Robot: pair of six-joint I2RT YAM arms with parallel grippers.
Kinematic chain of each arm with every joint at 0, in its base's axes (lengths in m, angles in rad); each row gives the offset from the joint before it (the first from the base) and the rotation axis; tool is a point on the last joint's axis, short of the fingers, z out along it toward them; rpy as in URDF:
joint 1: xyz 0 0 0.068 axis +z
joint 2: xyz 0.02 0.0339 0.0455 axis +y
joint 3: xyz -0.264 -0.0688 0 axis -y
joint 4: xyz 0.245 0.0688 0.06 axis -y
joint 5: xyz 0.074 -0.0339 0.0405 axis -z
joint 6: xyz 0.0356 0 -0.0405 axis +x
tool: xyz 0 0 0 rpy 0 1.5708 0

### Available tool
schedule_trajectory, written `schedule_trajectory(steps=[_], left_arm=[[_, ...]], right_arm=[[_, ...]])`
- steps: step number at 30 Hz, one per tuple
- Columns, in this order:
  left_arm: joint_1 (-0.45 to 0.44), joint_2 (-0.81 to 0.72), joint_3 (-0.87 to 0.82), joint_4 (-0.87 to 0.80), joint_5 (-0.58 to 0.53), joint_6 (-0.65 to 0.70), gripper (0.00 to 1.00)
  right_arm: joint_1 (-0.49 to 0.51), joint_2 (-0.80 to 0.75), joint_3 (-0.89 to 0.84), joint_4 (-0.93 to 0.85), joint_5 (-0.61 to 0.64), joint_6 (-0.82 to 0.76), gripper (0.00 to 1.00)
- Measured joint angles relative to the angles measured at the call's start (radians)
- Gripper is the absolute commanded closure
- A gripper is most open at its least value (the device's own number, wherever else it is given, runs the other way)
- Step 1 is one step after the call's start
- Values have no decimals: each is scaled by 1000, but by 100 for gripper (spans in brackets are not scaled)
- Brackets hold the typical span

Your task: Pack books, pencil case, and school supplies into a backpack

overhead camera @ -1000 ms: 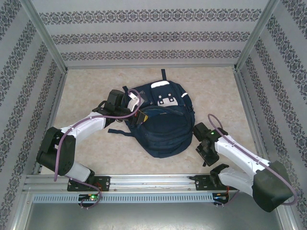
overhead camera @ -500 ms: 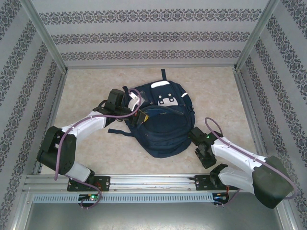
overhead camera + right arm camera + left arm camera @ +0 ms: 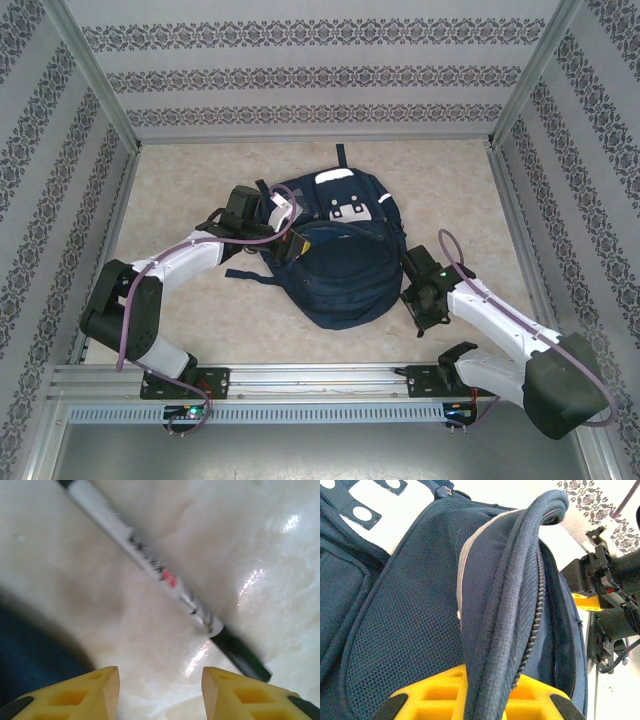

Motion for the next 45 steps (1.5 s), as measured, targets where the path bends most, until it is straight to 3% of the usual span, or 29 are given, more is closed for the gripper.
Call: schedule_trajectory(steps=[8, 15, 25, 31, 36, 41, 45], left_arm=[[0, 0, 1, -2, 0, 0, 95], [0, 0, 4, -10, -1, 1, 95], [0, 0, 24, -42, -2, 8, 95], [0, 4, 45, -62, -1, 23, 95], [0, 6, 47, -62, -1, 23, 95], [0, 6, 52, -63, -1, 22, 95], [0, 7, 53, -62, -1, 14, 95]], right_arm=[[-74, -5, 2, -54, 5, -156, 43], [-29, 98, -25, -42, 5, -187, 42], [-20, 209, 5, 21, -8, -232, 80], [-20, 186, 5, 37, -25, -227, 86], [-8, 77, 39, 3, -39, -192, 87], [34, -23, 179, -20, -65, -128, 87], [89, 33, 318, 30, -97, -75, 85]])
